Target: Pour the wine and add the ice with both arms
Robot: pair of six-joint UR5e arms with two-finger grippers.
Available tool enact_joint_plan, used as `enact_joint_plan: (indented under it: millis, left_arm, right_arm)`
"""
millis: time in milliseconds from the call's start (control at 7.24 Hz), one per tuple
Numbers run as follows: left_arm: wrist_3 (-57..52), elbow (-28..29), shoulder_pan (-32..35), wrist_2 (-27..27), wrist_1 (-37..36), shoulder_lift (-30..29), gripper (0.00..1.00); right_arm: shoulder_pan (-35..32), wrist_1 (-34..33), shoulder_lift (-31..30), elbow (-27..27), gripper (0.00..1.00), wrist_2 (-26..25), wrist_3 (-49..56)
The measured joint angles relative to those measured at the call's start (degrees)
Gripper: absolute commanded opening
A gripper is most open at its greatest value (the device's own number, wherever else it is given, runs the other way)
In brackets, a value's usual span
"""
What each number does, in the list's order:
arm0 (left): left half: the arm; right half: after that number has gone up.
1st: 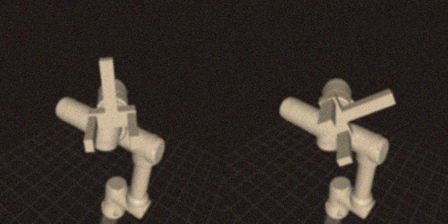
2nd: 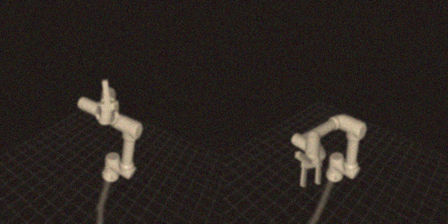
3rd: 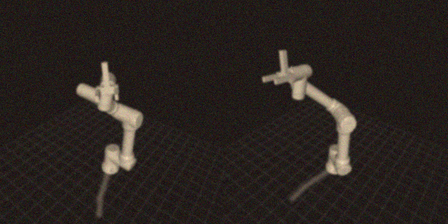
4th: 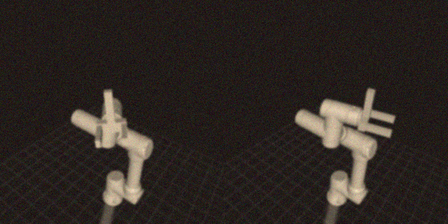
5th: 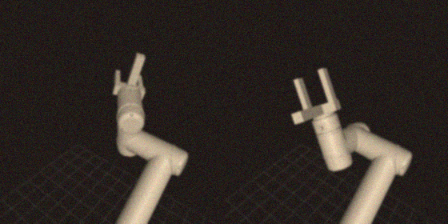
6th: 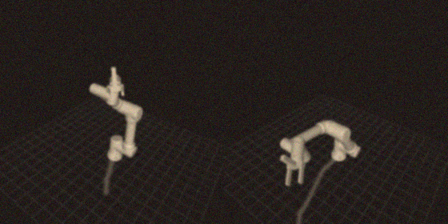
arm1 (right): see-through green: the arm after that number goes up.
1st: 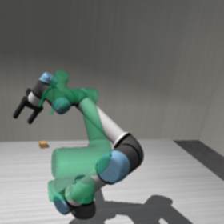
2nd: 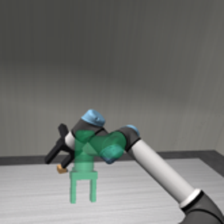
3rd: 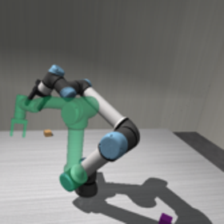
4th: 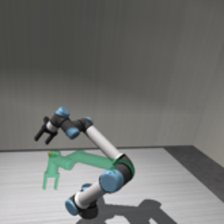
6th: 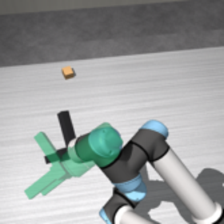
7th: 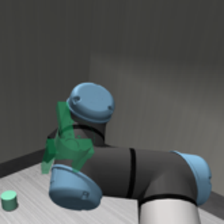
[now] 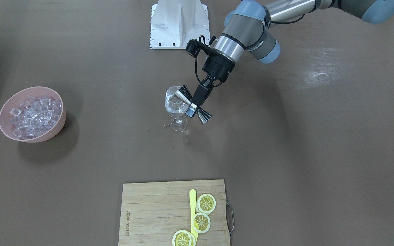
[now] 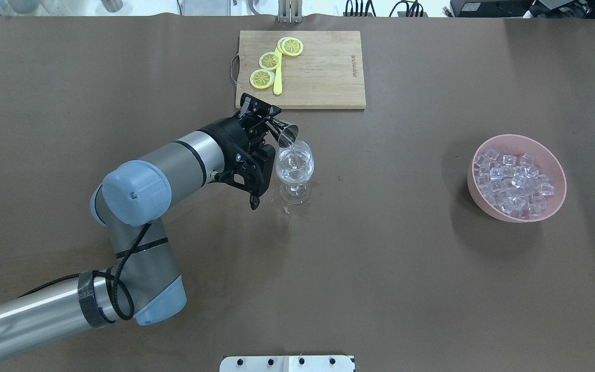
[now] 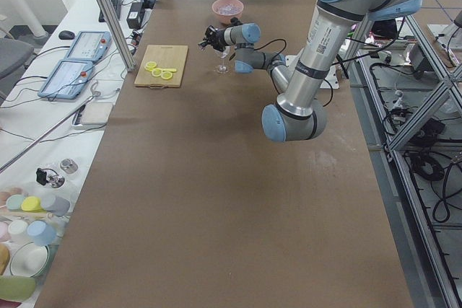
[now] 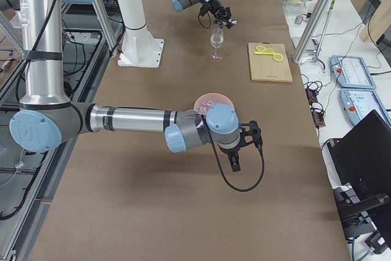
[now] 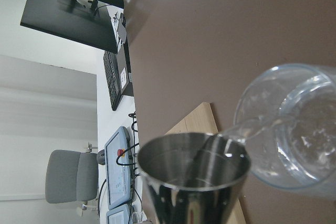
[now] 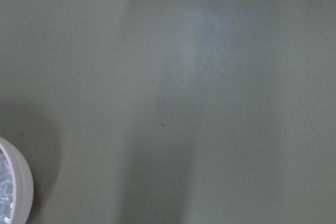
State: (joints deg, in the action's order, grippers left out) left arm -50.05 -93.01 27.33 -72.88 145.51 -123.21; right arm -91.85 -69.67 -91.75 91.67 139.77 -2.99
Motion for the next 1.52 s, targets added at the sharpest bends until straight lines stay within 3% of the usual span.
enact_joint_plan:
  millis: [1105, 1381, 1519]
  left_arm:
    - [-13.38, -0.48, -0.09, 5.33, -2.30, -1.63, 0.00]
    - [-8.44, -2.44, 0.09, 5.28, -2.29, -0.97, 0.00]
    - [-0.25, -3.47, 0.54, 5.37, -2.13, 0.17, 0.00]
  right_arm:
    - [-1.30, -0.03, -3.03, 3.75, 1.00, 0.06, -0.09]
    - [-1.65, -0.03, -3.10, 4.27, 1.00, 0.05, -0.09]
    - [-1.70, -0.03, -3.14, 4.72, 1.00, 0.02, -0.09]
